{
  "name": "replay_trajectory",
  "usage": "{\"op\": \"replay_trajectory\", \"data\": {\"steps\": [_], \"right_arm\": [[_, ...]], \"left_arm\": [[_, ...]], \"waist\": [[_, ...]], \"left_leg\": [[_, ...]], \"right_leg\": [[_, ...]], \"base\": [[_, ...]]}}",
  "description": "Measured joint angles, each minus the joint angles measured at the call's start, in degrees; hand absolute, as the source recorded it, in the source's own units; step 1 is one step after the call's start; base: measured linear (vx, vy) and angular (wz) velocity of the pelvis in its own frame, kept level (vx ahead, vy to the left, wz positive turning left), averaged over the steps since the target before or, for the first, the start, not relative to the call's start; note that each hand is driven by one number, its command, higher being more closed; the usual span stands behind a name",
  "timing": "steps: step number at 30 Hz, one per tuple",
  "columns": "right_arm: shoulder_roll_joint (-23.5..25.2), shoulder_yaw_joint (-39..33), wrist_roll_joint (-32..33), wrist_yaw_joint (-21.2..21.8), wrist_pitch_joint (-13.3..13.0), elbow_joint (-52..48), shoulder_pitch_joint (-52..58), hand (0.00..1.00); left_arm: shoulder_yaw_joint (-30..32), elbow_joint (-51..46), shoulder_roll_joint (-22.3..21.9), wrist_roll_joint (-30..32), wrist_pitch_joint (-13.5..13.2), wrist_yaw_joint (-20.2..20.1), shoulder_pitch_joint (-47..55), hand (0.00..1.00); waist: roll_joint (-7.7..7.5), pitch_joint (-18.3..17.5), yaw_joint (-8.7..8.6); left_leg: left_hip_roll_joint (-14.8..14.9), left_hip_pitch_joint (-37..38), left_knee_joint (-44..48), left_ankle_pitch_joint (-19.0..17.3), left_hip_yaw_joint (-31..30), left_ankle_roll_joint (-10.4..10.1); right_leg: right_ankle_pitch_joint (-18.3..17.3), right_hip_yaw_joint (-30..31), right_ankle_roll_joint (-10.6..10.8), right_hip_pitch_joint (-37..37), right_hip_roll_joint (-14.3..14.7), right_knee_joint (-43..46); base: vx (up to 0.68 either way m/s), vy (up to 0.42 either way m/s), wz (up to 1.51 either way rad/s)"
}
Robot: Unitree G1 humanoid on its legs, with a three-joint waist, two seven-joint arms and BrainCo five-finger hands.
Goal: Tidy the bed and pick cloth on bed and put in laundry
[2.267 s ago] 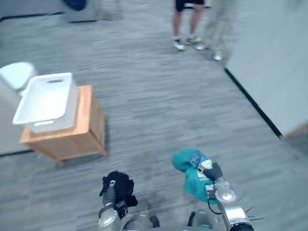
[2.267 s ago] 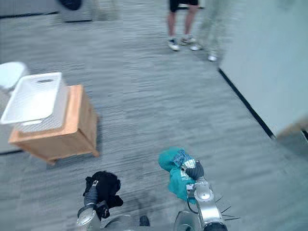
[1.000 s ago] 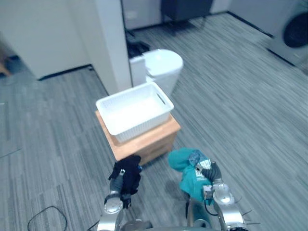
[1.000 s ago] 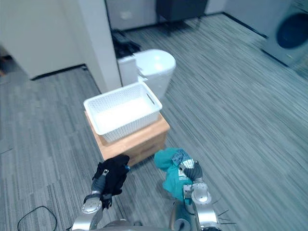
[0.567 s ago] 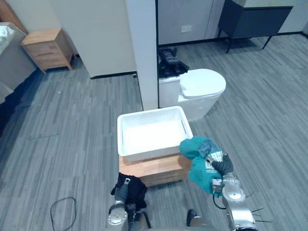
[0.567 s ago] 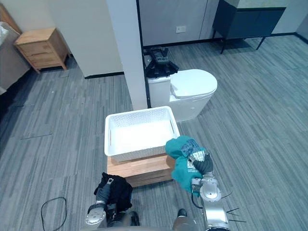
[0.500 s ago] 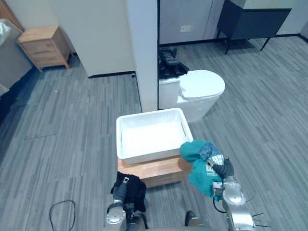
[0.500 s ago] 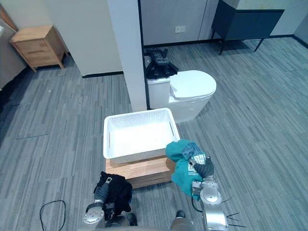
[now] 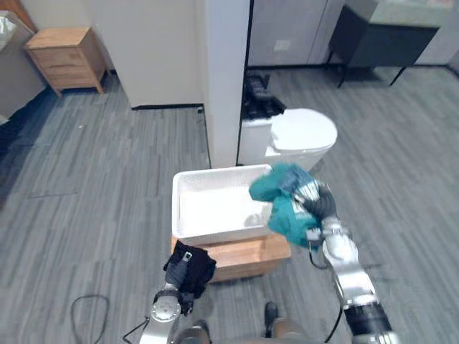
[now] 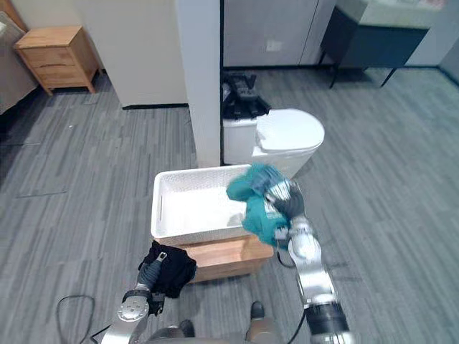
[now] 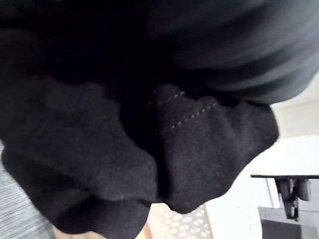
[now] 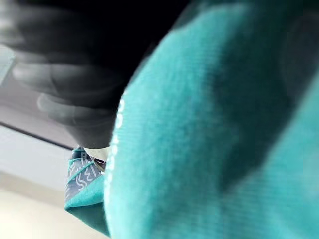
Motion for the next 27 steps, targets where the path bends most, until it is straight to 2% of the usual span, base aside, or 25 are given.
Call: {"op": "replay_trajectory", "data": {"steps": [3,7,9,13,15,16,18,21,27], "right_arm": [[-0.73,3.50,0.49,1.13,-0.01,0.68,-3.32,1.00],[-0.64,9.50,0.36,2.09,-0.39,7.29,-10.62,1.00],[-0.64,11.67,0.22,2.52,-0.45,10.65,-14.45,1.00],[-0.81,13.38,-0.94,2.96,-0.48,17.10,-23.68,1.00],[-0.89,13.50,-1.25,2.97,-0.44,20.40,-27.23,1.00],[-1.32,13.60,-1.39,2.97,-0.44,21.67,-28.96,0.00],[-3.75,13.67,-2.50,2.85,-0.22,25.65,-33.86,0.00],[-6.27,12.51,-3.29,2.11,0.67,29.92,-38.24,0.00],[-9.17,7.06,-5.68,-1.69,1.83,30.79,-38.98,0.00]], "left_arm": [[-0.11,0.00,-1.02,-0.27,-0.09,0.06,0.59,1.00],[-1.11,0.10,-1.79,-0.51,-0.36,0.08,0.71,1.00],[-1.15,0.10,-1.85,-0.55,-0.63,0.11,-0.30,1.00],[-1.12,-0.06,-1.78,-0.79,-1.97,0.72,-3.02,1.00],[-1.13,-0.41,-1.63,-1.66,-2.07,1.44,-3.80,1.00],[-1.12,-1.04,-1.57,-1.74,-2.12,1.62,-3.88,1.00],[-1.62,-1.90,-1.44,-1.81,-3.03,2.24,-4.46,1.00],[-2.18,-2.13,-0.59,-2.87,-3.31,2.75,-4.56,1.00],[-2.79,-4.73,-0.37,-3.02,-3.36,4.01,-4.54,1.00]], "waist": [[0.18,0.21,0.05],[0.03,1.09,1.41],[0.83,2.49,1.47],[3.61,7.50,1.69],[4.19,9.40,1.96],[4.60,10.05,2.38],[6.38,12.82,3.06],[6.96,14.45,3.22],[7.00,14.51,2.91]], "left_leg": [[0.23,-0.31,-1.77,1.33,-0.21,-0.05],[0.08,-2.96,-1.91,1.61,-1.63,0.05],[0.03,-5.25,-2.03,2.50,-2.92,0.54],[-0.26,-9.47,-3.01,5.48,-4.97,1.41],[-0.92,-11.29,-2.91,6.12,-5.81,1.88],[-1.22,-12.60,-2.86,6.43,-6.06,2.18],[-1.66,-14.30,-2.89,7.35,-6.37,2.66],[-2.79,-15.51,-2.93,7.96,-6.89,2.89],[-2.90,-15.14,-3.41,7.94,-6.67,2.76]], "right_leg": [[0.84,-1.01,-0.38,-0.19,0.32,-0.96],[2.30,-1.34,-0.15,-1.53,0.27,-2.45],[3.94,-1.49,0.54,-3.17,0.15,-2.43],[8.91,-2.22,0.43,-7.34,0.02,-2.67],[10.48,-2.47,0.14,-8.40,-0.19,-3.58],[11.53,-2.53,-0.01,-9.40,-0.40,-4.06],[13.96,-2.61,-0.49,-10.61,-0.73,-4.48],[14.04,-2.60,-0.53,-11.36,-1.85,-4.49],[14.12,-1.92,-0.63,-11.36,-1.83,-4.45]], "base": [[0.01,-0.047,0.13],[0.00,0.011,0.10],[-0.02,0.051,0.36],[-0.04,0.090,0.25],[-0.07,0.097,0.19],[-0.06,0.099,0.09],[-0.08,0.142,0.16],[-0.05,0.124,0.17],[-0.01,0.053,-0.02]]}}
